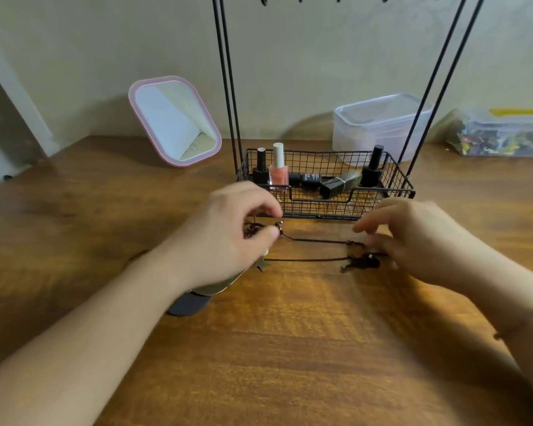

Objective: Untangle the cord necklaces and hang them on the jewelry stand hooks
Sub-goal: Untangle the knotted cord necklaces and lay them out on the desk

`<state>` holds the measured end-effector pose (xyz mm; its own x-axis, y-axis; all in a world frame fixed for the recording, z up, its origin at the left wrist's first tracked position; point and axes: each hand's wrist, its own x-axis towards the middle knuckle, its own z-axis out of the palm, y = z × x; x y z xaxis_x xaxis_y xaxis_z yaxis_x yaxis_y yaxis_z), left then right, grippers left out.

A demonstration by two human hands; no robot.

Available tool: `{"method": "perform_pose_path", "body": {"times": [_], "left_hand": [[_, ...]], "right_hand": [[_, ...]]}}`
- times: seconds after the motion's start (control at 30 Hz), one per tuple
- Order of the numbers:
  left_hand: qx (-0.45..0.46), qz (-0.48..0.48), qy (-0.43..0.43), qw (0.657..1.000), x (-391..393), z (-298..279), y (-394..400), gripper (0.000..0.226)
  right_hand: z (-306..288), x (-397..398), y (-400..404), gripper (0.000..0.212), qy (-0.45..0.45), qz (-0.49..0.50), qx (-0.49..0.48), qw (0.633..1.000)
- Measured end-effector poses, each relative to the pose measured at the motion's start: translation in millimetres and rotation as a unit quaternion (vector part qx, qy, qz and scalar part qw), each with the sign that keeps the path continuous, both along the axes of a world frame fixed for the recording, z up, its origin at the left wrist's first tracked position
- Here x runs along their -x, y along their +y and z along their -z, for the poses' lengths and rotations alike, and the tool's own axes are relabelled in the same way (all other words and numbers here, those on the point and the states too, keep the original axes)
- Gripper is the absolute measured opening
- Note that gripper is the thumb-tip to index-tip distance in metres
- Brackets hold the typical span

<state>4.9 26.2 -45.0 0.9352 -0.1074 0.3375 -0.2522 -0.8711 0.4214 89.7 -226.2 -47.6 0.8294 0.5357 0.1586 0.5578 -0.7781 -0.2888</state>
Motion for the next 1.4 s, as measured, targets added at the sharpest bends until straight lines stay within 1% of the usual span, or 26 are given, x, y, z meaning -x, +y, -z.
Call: {"method": "perform_pose_path", "body": {"times": [0.07,0.13,0.27,0.37,0.4,0.43,0.47,0.5,0.53,0.57,0.7,0.9,0.93,1.03,1.23,1.4], "left_hand": [[-0.037,0.051,0.006,0.998,-1,4,-18,0.02],[-0.067,0.078,0.023,0.994,-7,7,-30,0.023],[-0.046,0.058,0.034,0.997,-16,15,-48,0.035],[-0.026,0.037,0.007,0.999,-18,25,-53,0.042],[-0.023,0.033,0.001,0.999,-18,26,-52,0.04],[-0.02,0.033,-0.003,0.999,-18,26,-51,0.033],[-0.011,0.037,-0.006,0.999,-17,25,-49,0.024],[0.007,0.044,-0.008,0.999,-15,24,-46,0.021],[0.03,0.055,-0.007,0.998,-13,23,-44,0.021],[0.051,0.069,-0.002,0.996,-9,22,-43,0.022],[0.103,0.121,0.007,0.987,3,18,-46,0.016],[0.132,0.114,-0.01,0.985,10,17,-44,0.02],[0.143,0.111,-0.013,0.983,10,17,-43,0.021],[0.166,0.1,-0.021,0.981,10,16,-40,0.023],[0.164,0.127,-0.04,0.977,13,13,-40,0.021],[0.144,0.136,-0.058,0.978,13,14,-38,0.018]], "right_hand": [[2,2,5,0.018,-0.011,0.003,0.011,1.0],[4,1,12,0.017,-0.018,0.014,0.02,1.0],[10,0,20,0.009,-0.017,0.025,0.013,0.999],[19,1,22,0.005,-0.021,-0.044,0.044,0.998],[19,4,23,0.007,-0.015,-0.073,0.024,0.997],[17,8,24,0.012,0.002,-0.09,-0.018,0.996],[14,11,25,0.02,0.028,-0.095,-0.074,0.992],[12,15,25,0.024,0.05,-0.093,-0.131,0.986],[11,18,25,0.026,0.059,-0.095,-0.173,0.979],[10,20,24,0.025,0.059,-0.103,-0.193,0.974],[12,25,22,0.026,0.073,-0.141,-0.197,0.967],[12,30,23,0.023,0.174,-0.168,-0.263,0.934],[11,31,23,0.022,0.168,-0.17,-0.269,0.933],[8,36,22,0.016,0.097,-0.194,-0.249,0.944],[6,43,25,0.007,-0.01,-0.198,-0.258,0.946],[7,43,25,0.016,-0.01,-0.189,-0.258,0.947]]}}
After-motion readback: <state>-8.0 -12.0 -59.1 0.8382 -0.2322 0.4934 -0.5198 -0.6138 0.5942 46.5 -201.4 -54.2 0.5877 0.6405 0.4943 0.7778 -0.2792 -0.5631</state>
